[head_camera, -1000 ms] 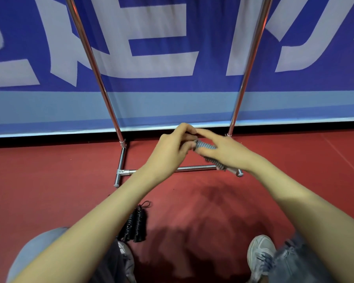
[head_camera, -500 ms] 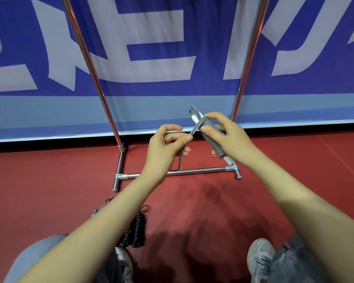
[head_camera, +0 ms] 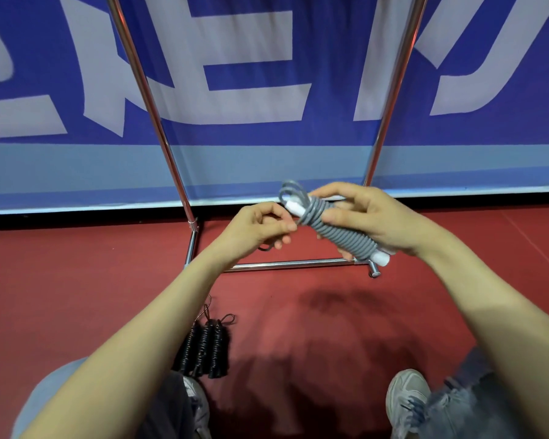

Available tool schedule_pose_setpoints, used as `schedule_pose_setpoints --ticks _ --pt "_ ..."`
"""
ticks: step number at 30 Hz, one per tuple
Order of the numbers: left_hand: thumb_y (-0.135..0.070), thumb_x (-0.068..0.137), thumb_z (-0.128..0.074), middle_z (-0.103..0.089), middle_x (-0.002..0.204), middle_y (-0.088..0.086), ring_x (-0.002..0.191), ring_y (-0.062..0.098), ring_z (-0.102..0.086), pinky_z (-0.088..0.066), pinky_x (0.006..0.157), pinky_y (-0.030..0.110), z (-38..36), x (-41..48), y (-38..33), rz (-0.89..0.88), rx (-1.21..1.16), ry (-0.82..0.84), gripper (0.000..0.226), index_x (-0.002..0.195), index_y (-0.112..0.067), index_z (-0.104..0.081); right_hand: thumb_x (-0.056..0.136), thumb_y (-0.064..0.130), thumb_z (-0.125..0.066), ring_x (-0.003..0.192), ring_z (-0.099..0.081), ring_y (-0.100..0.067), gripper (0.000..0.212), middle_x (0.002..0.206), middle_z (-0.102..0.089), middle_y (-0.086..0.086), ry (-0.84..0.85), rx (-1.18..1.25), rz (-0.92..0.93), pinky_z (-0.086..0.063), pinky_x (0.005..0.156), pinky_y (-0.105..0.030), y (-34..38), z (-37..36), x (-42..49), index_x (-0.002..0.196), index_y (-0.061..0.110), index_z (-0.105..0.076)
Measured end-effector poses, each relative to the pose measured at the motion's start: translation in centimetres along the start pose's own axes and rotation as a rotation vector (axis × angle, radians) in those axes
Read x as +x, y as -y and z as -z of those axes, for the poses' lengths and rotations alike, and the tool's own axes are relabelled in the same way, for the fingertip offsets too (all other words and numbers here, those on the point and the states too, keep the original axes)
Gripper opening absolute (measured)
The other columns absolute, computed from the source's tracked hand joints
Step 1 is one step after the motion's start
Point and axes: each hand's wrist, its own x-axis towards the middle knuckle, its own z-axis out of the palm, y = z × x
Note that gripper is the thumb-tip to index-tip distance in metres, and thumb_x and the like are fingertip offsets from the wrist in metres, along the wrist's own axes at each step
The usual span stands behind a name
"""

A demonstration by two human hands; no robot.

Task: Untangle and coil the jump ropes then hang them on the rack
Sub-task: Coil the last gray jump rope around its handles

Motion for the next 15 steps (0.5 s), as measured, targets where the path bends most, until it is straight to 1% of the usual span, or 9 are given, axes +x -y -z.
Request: schedule_pose_setpoints --ticks 1,2,4,6,7,10,12,13,15 --pt "0.001 0.082 -0.068 -0.065 0.061 0.006 0.049 0.01 -0.053 -0.038 0.054 0.023 0.2 0.0 -0.1 -0.002 0.058 0.008 0.014 0.094 0.003 -0.06 0.082 0.027 -0.063 0.05 -0.06 -0.028 0.035 0.083 -0.064 -0.016 0.052 -0.028 -0.032 -0.05 0.046 -0.032 0.0 -0.1 -0.2 0.117 0.021 -0.058" --pt "0.007 0.079 -0.069 -0.064 0.063 0.01 0.05 0.009 -0.055 -0.041 0.054 0.02 0.6 0.0 -0.2 -0.015 0.119 0.022 0.019 0.096 0.004 -0.06 0.083 0.026 -0.063 0.05 -0.06 -0.028 0.036 0.081 -0.064 -0.014 0.109 -0.064 -0.07 -0.05 0.046 -0.031 0.0 -0.2 -0.4 0.118 0.019 -0.057" --pt "0.014 0.074 -0.069 -0.067 0.068 0.013 0.056 0.009 -0.06 -0.048 0.06 0.018 1.3 0.0 -0.7 -0.039 0.247 0.08 0.029 0.095 -0.005 -0.062 0.086 0.027 -0.064 0.053 -0.061 -0.03 0.035 0.079 -0.066 -0.009 0.241 -0.18 -0.153 -0.052 0.049 -0.034 -0.2 -0.7 -0.6 0.119 0.021 -0.055" --pt "0.005 0.072 -0.078 -0.072 0.072 0.01 0.065 0.012 -0.065 -0.05 0.069 0.021 1.6 0.1 -1.2 -0.036 0.354 0.158 0.033 0.097 -0.009 -0.063 0.088 0.032 -0.066 0.057 -0.063 -0.032 0.038 0.083 -0.067 -0.005 0.328 -0.318 -0.268 -0.054 0.055 -0.04 -0.8 -1.7 -0.3 0.121 0.026 -0.049" --pt "0.001 0.071 -0.08 -0.073 0.073 0.01 0.068 0.013 -0.066 -0.05 0.072 0.022 1.5 0.1 -1.4 -0.032 0.396 0.187 0.034 0.099 -0.009 -0.062 0.088 0.033 -0.067 0.058 -0.064 -0.033 0.043 0.085 -0.068 -0.005 0.34 -0.359 -0.331 -0.054 0.057 -0.041 -1.2 -2.2 0.0 0.122 0.025 -0.043" --pt "0.001 0.075 -0.077 -0.073 0.074 0.01 0.066 0.012 -0.064 -0.05 0.071 0.021 0.4 0.0 -1.4 -0.058 0.526 0.181 0.03 0.099 -0.008 -0.061 0.087 0.04 -0.066 0.06 -0.066 -0.037 0.053 0.09 -0.069 -0.005 0.3 -0.463 -0.472 -0.054 0.057 -0.037 -2.8 -3.0 1.0 0.121 0.021 -0.031" --pt "-0.002 0.078 -0.075 -0.073 0.072 0.004 0.064 0.01 -0.065 -0.049 0.067 0.019 -0.4 -0.2 -1.3 -0.125 0.618 0.103 0.026 0.098 -0.011 -0.06 0.087 0.045 -0.063 0.061 -0.069 -0.037 0.055 0.094 -0.069 -0.011 0.235 -0.576 -0.474 -0.058 0.06 -0.039 -3.4 -2.8 1.5 0.126 0.025 -0.03" --pt "-0.004 0.08 -0.073 -0.072 0.072 0.003 0.064 0.01 -0.066 -0.049 0.066 0.018 -0.7 -0.4 -1.2 -0.159 0.63 0.055 0.024 0.098 -0.011 -0.06 0.088 0.046 -0.061 0.059 -0.068 -0.033 0.056 0.096 -0.068 -0.012 0.186 -0.626 -0.446 -0.059 0.064 -0.041 -3.6 -2.7 1.7 0.132 0.03 -0.03" --pt "-0.004 0.085 -0.067 -0.073 0.078 0.002 0.071 0.011 -0.069 -0.051 0.072 0.019 -1.3 -0.5 -0.9 -0.245 0.633 -0.064 0.019 0.102 -0.01 -0.059 0.092 0.046 -0.053 0.058 -0.062 -0.017 0.057 0.101 -0.065 -0.004 0.084 -0.753 -0.353 -0.056 0.075 -0.038 -4.0 -2.3 1.9 0.142 0.042 -0.027"
